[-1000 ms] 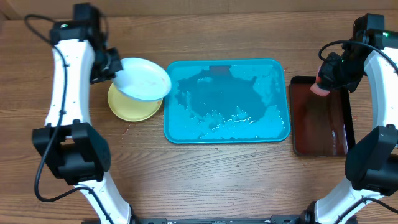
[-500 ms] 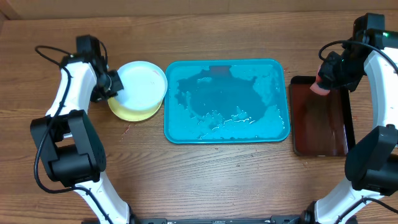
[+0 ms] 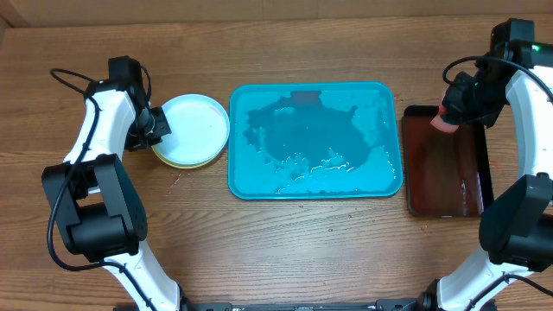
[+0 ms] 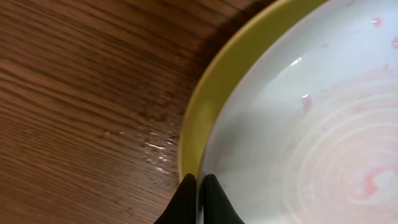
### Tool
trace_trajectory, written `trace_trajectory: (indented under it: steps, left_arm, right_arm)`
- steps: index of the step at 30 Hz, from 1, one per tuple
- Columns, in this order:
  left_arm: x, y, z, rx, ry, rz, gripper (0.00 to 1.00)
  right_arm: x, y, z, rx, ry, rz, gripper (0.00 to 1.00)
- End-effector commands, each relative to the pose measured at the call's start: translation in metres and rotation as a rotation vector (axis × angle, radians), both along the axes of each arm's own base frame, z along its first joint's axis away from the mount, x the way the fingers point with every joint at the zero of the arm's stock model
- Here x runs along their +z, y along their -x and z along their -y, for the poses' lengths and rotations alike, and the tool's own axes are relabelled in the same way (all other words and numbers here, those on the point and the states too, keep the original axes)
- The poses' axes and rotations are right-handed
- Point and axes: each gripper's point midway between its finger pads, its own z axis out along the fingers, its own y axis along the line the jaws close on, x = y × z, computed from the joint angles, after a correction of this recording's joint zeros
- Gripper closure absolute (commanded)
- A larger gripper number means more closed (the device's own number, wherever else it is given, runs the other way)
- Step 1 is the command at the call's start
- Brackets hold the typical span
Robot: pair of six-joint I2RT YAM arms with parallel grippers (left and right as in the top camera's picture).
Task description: Clean dirty plates on tray and stack at the side
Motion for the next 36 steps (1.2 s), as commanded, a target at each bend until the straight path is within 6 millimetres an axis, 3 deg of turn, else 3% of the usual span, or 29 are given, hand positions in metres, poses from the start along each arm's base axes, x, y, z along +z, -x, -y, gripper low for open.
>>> trace_trajectory:
  steps: [1,4,5,6,8,9,13,16,21,24,28,32,36]
  left_arm:
    - [0.013,0.002,-0.012,0.004,-0.085,0.014,0.96]
    - [0.014,0.0,-0.015,0.006,-0.1,0.024,0.93]
    - [0.015,-0.002,-0.015,0.006,-0.101,0.031,0.87]
    - [0.016,-0.004,-0.016,0.006,-0.102,0.038,0.72]
    - [0.019,-0.007,-0.015,0.005,-0.104,0.048,0.52]
    - [0.022,-0.01,-0.016,0.004,-0.105,0.057,0.48]
    - [0.041,-0.021,-0.015,0.002,-0.107,0.092,0.46]
    - [0.071,-0.034,-0.008,-0.018,-0.108,0.13,0.47]
    - [0.118,-0.06,0.041,-0.202,-0.04,0.225,0.46]
    - [0.134,-0.072,0.09,-0.36,0.038,0.285,0.42]
    - [0.139,-0.071,0.154,-0.576,0.159,0.32,0.38]
    - [0.14,-0.067,0.187,-0.664,0.176,0.328,0.38]
    - [0.143,-0.069,0.207,-0.707,0.18,0.352,0.38]
  right_arm:
    - [0.029,-0.004,0.003,-0.002,0.013,0.083,0.96]
    - [0.029,-0.004,0.003,-0.002,0.013,0.083,0.96]
    - [0.029,-0.004,0.003,-0.002,0.013,0.083,0.96]
    - [0.029,-0.004,0.003,-0.002,0.013,0.083,0.96]
    - [0.029,-0.004,0.003,-0.002,0.013,0.082,0.96]
    - [0.029,-0.004,0.003,-0.002,0.013,0.082,0.96]
    - [0.028,-0.001,0.002,-0.002,0.011,0.071,0.96]
    - [0.026,0.003,0.004,0.002,0.021,0.052,0.96]
    - [0.009,0.016,0.007,-0.004,0.043,-0.011,0.96]
    - [-0.008,0.025,0.01,-0.007,0.063,-0.056,0.96]
    - [-0.037,0.032,0.012,0.062,0.086,-0.084,0.9]
    - [-0.066,0.038,0.011,0.09,0.087,-0.094,0.88]
    - [-0.092,0.04,0.01,0.089,0.092,-0.075,0.87]
